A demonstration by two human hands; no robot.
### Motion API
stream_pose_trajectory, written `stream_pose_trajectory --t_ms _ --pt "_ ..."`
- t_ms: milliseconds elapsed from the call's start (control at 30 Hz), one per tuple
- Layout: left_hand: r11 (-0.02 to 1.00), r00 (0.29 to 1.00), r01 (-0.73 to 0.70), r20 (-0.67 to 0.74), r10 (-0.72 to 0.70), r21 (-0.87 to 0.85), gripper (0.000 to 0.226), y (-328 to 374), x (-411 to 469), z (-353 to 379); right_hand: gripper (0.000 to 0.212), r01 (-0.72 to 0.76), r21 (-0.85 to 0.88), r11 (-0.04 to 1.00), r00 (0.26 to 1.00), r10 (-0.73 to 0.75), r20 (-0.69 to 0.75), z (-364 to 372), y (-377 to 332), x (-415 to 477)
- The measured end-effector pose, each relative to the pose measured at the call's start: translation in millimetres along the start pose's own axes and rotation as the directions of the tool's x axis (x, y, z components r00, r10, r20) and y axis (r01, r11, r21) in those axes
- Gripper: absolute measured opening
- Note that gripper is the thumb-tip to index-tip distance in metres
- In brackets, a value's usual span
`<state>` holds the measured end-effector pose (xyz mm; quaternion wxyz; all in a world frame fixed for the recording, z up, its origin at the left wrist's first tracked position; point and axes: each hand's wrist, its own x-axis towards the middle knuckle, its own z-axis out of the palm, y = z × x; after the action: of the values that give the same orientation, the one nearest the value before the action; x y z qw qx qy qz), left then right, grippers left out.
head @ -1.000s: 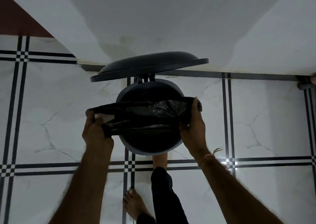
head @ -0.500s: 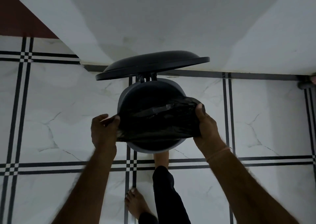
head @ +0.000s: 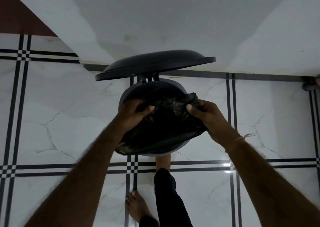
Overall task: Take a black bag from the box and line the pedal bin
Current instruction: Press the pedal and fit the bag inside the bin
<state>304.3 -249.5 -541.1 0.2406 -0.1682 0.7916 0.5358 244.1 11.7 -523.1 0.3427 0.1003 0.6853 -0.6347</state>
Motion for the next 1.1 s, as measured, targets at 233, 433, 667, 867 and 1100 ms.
stream_pose_trajectory --t_ms 233,433,667,867,1100 --pt "0.597 0.985 0.127 0.029 -0.171 -0.792 0.065 -26.7 -10.7 -24.4 0.007 -0.078 0.421 0.904 0.994 0.102 -0.036 -18.9 7.8 11.1" --pt "0.406 0.994 0.042 -0.003 -0.11 -0.913 0.019 -48.9 -13.0 -34.0 0.02 -0.092 0.471 0.877 0.996 0.082 0.042 -26.8 18.2 25.0" --pt "0.467 0.986 0.143 0.084 -0.144 -0.873 0.042 -44.4 -25.2 -33.0 0.034 -0.021 0.264 0.964 0.996 0.042 -0.075 -38.7 17.1 37.6" --pt "0.693 0.987 -0.021 -0.124 -0.098 -0.721 0.044 -36.2 -22.3 -28.9 0.049 0.165 -0.359 0.919 0.979 -0.198 -0.056 -20.7 9.0 34.9" --pt "0.997 0.892 -0.06 -0.445 0.075 0.046 0.064 -47.0 15.4 -17.3 0.061 0.246 -0.779 0.576 0.881 -0.468 -0.068 -0.3 3.0 72.6"
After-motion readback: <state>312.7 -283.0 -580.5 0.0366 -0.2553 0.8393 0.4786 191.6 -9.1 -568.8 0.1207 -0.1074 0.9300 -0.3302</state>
